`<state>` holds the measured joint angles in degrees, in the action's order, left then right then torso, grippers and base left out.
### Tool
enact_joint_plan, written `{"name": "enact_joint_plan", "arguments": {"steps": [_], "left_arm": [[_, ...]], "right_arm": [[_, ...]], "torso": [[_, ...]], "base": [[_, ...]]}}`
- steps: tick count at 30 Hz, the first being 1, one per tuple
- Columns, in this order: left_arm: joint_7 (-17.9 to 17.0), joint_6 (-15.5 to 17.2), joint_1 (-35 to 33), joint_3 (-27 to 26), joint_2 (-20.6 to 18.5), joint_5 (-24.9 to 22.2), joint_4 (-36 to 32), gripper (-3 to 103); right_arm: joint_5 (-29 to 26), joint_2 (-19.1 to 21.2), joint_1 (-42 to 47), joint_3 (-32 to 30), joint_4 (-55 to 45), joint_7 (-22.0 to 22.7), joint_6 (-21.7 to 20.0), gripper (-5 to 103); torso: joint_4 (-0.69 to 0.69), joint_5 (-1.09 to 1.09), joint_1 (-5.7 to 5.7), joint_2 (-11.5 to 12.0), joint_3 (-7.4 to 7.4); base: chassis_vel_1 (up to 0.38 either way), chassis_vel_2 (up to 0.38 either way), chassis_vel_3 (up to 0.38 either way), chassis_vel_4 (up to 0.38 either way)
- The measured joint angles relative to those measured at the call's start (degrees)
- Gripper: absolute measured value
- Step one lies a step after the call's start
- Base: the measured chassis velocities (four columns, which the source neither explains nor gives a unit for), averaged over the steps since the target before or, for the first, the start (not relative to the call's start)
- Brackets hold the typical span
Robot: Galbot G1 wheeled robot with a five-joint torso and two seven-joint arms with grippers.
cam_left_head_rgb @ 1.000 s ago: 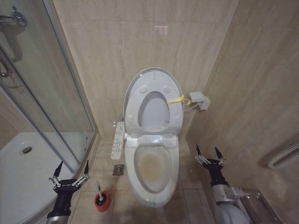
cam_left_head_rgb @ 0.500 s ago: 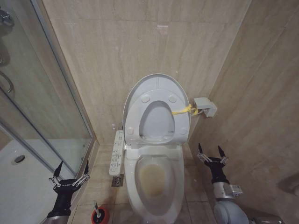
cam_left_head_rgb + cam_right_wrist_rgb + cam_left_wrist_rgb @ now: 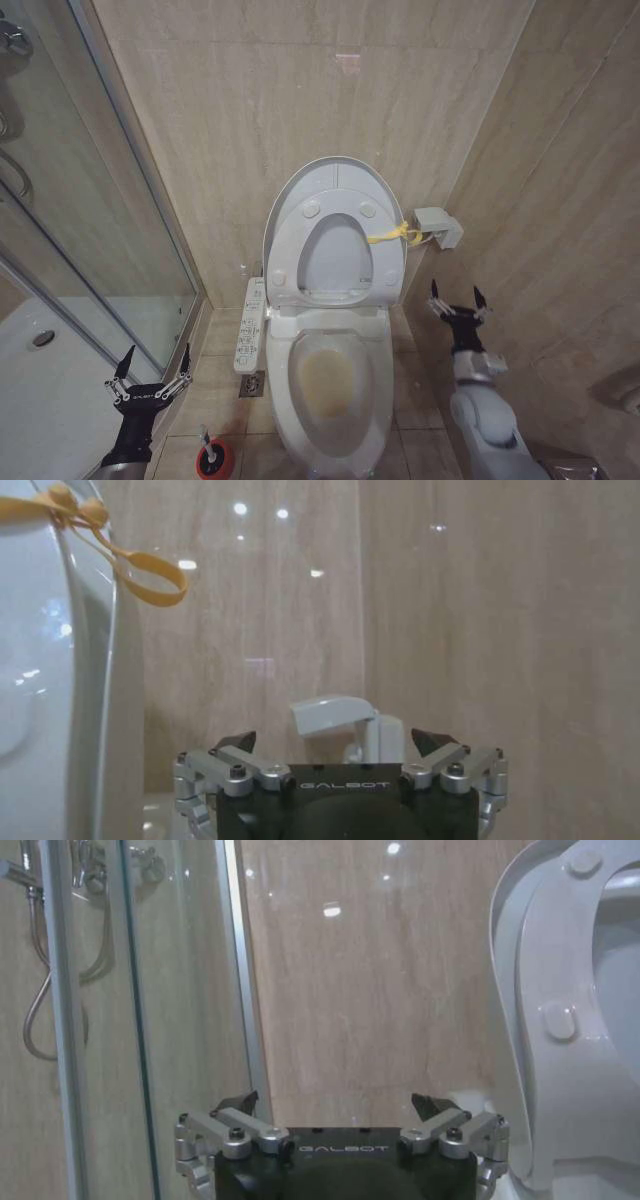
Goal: Open the toilet lid, clean the toilet bowl with a toilet brush, close the toilet lid, and flush.
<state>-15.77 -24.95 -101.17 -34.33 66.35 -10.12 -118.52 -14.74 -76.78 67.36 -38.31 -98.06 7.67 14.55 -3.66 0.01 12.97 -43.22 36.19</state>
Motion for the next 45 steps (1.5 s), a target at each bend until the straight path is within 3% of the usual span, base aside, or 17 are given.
{"name": "enact_joint_plan", "arguments": {"steps": [15, 24, 45], "left_arm": [[0.0, 0.0, 0.0, 0.0, 0.0, 0.0, 0.0, 100], [0.0, 0.0, 0.0, 0.0, 0.0, 0.0, 0.0, 100], [0.0, 0.0, 0.0, 0.0, 0.0, 0.0, 0.0, 100]], "right_arm": [[-1.4, 5.9, -18.1, 5.8, 16.3, 0.5, 0.8, 100], [-1.6, 6.8, -26.3, 8.9, 21.9, 2.3, 0.8, 100], [-1.6, 6.2, -30.7, 16.6, 21.6, 5.5, -0.7, 100]], "torso": [[0.00, -0.01, 0.00, 0.0, 0.00], [0.00, 0.00, -0.01, 0.0, 0.00], [0.00, -0.01, -0.01, 0.0, 0.00]], "base": [[0.000, 0.000, 0.000, 0.000], [0.000, 0.000, 0.000, 0.000], [0.000, 0.000, 0.000, 0.000]]}}
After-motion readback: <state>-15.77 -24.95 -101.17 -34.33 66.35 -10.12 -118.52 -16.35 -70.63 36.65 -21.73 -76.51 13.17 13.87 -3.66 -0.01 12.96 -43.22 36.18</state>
